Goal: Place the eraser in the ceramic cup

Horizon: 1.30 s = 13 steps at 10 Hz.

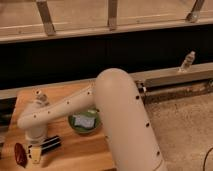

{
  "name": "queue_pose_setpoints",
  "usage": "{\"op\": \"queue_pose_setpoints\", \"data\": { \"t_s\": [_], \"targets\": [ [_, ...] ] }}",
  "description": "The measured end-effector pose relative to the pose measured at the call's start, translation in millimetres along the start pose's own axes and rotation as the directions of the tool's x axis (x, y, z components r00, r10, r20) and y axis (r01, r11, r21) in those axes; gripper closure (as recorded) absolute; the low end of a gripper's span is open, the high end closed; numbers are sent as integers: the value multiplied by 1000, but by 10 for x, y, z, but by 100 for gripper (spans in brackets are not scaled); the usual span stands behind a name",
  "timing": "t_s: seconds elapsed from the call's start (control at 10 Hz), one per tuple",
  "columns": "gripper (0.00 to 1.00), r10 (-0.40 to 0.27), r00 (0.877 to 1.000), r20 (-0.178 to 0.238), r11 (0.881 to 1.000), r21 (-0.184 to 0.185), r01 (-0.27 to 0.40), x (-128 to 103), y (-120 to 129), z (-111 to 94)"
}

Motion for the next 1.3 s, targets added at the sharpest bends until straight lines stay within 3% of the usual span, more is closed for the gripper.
{"op": "queue_pose_setpoints", "data": {
  "t_s": [0.3,0.5,1.1,1.3],
  "targets": [
    [20,-4,1000,8,1000,-22,4,-20,-56,100],
    [34,-10,1000,2,1000,-23,10,-39,-47,134],
    [96,-14,1000,1,1000,-16,14,-45,-17,119],
    [100,-20,1000,16,1000,-8,20,-41,12,76]
  ]
}}
